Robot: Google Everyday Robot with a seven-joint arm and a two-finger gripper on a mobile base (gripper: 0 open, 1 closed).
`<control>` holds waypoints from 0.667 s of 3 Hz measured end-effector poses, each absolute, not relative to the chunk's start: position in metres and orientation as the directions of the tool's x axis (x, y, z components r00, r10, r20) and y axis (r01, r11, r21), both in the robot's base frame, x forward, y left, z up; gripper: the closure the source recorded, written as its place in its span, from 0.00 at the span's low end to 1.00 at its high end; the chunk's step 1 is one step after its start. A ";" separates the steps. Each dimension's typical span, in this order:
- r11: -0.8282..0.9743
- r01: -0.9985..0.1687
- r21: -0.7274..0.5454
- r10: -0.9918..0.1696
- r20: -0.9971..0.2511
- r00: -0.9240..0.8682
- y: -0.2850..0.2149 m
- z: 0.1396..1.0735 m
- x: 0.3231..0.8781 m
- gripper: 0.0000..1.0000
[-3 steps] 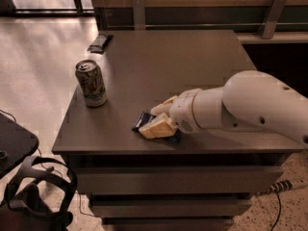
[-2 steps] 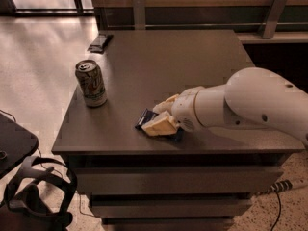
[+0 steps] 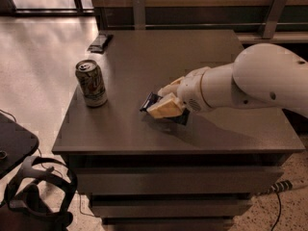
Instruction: Move rxbar blueberry near rxbar chocolate
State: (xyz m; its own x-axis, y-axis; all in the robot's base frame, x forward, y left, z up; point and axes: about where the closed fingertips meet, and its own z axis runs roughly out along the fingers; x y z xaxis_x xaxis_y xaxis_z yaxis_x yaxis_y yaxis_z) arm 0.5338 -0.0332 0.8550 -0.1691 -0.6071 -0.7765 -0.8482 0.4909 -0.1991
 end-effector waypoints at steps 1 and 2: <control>0.488 -0.832 -0.262 -0.640 -0.756 -0.137 -0.050 0.893 0.590 1.00; 0.500 -0.785 -0.365 -0.666 -0.742 -0.079 -0.052 0.956 0.674 1.00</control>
Offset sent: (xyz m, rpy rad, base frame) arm 0.2150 -0.0225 0.1806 -0.0923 -0.2772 -0.0817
